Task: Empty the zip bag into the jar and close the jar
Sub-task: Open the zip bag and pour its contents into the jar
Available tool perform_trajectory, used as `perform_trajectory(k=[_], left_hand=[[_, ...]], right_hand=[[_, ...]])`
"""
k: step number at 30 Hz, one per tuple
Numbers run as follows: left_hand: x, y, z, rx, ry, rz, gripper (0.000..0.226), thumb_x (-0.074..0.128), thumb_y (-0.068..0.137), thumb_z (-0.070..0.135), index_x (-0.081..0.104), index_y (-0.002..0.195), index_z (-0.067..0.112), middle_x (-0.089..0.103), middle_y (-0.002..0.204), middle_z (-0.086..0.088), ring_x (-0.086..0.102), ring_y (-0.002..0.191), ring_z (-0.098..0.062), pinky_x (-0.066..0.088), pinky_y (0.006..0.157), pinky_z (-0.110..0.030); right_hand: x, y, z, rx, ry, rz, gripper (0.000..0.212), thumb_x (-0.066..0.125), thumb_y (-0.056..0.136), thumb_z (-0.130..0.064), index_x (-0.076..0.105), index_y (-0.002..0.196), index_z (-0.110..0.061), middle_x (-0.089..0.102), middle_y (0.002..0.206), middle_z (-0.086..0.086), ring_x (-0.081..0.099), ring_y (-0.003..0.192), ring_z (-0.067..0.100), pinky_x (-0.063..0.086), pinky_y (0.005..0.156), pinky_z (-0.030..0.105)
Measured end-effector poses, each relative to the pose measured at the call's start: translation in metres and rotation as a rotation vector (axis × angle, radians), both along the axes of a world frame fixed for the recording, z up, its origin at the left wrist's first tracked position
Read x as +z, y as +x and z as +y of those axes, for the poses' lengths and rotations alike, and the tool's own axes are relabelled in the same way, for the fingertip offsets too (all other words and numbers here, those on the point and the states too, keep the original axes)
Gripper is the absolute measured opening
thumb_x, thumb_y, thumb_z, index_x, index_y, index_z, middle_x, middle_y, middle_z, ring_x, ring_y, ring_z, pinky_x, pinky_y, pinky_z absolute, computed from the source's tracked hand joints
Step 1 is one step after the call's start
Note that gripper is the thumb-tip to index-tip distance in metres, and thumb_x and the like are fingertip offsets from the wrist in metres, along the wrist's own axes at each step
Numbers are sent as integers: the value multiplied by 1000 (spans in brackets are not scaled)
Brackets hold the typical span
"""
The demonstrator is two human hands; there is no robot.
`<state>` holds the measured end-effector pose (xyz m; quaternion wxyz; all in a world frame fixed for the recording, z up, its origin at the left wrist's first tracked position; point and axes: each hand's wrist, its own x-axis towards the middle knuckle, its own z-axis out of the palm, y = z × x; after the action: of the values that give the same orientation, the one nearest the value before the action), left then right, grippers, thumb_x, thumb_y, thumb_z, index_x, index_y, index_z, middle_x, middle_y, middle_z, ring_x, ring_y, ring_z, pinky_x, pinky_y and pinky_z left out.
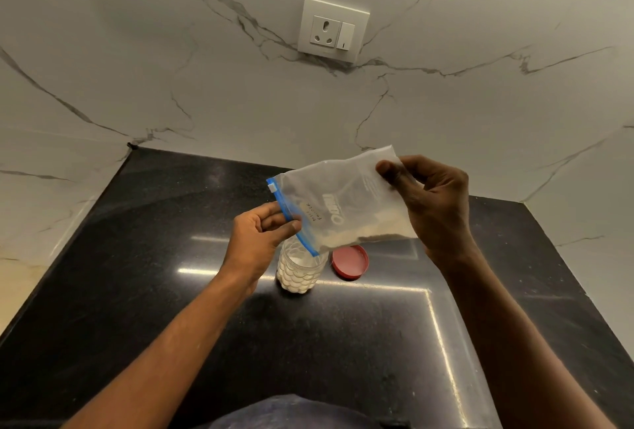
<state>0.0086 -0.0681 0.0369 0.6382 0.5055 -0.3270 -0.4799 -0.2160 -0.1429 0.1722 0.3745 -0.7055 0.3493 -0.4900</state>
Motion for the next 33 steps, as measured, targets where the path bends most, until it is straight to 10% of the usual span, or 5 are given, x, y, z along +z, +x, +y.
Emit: perform_trajectory(k=[33], left_hand=[[-8, -2, 8, 48, 60, -267, 32, 80, 91, 4, 73, 117, 21, 82, 108, 3, 78, 105, -9, 64, 88, -25]], right_hand=[[-14, -9, -9, -22, 15, 132, 18, 71, 94, -29, 76, 89, -13, 78, 80, 7, 70, 69, 15, 58, 68, 29]])
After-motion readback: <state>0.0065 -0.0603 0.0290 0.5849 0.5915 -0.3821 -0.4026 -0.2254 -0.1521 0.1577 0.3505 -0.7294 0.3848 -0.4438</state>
